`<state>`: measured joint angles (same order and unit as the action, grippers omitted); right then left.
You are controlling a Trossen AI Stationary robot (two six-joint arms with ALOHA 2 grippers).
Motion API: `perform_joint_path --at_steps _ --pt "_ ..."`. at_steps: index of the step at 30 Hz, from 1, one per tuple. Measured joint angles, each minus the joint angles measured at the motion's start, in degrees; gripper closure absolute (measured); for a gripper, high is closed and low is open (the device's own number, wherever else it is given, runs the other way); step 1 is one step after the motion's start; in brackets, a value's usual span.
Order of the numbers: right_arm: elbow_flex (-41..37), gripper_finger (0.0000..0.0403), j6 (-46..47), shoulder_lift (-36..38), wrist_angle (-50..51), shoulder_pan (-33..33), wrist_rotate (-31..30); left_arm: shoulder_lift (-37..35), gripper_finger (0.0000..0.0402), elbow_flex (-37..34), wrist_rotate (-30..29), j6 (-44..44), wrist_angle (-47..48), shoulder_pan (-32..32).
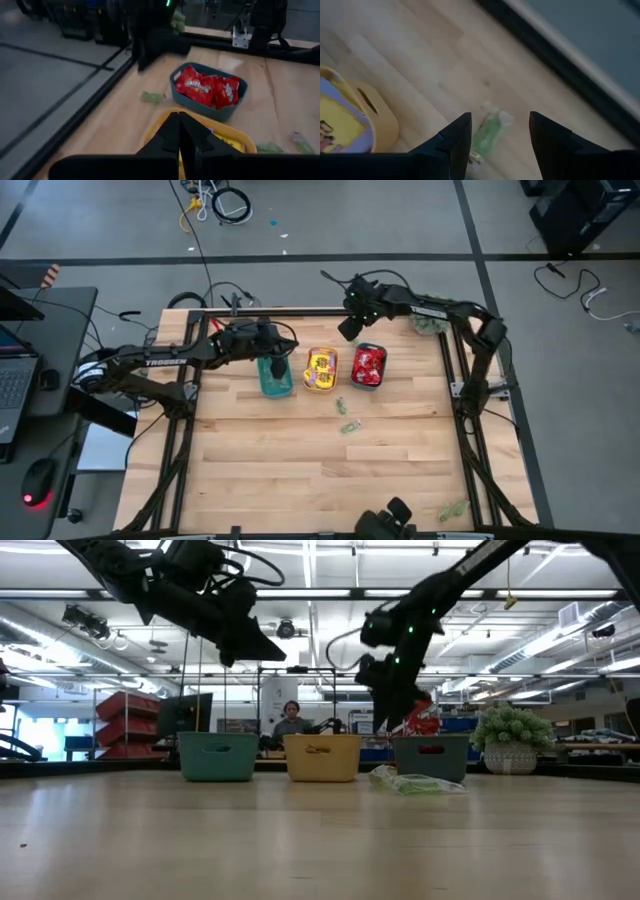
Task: Sort candy
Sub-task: Put the green gummy into the green bin
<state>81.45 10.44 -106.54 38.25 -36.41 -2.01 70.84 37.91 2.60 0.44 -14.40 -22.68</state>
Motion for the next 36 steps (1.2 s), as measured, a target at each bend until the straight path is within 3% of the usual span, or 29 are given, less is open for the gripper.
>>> perform_joint_path --at_steps 9,20,26,33,36 --pt "0.0 0.0212 1.6 -6.86 -0.26 -1.61 3.2 -0.08 0.0398 -0.35 1.1 1.72 -0.15 -2.58" --pt "-0.01 0.0231 2.12 -9.94 -0.62 -1.59 5.04 -5.31 0.0399 -10.06 1.15 -0.7 -11.04 -4.44" --pt "-0.04 0.0268 2.16 -11.03 -1.57 -1.59 4.57 -11.27 0.0399 -14.84 0.01 -1.09 -13.21 -4.93" --pt "-0.04 0.0378 -0.04 -11.01 -3.51 -1.48 1.75 -15.31 0.0399 -18.53 -1.25 -2.55 -16.3 -5.05" --pt "-0.04 0.0393 -1.64 -10.28 -3.71 -1.3 0.51 -16.6 0.0399 -20.35 -2.98 -3.64 -18.58 -5.05"
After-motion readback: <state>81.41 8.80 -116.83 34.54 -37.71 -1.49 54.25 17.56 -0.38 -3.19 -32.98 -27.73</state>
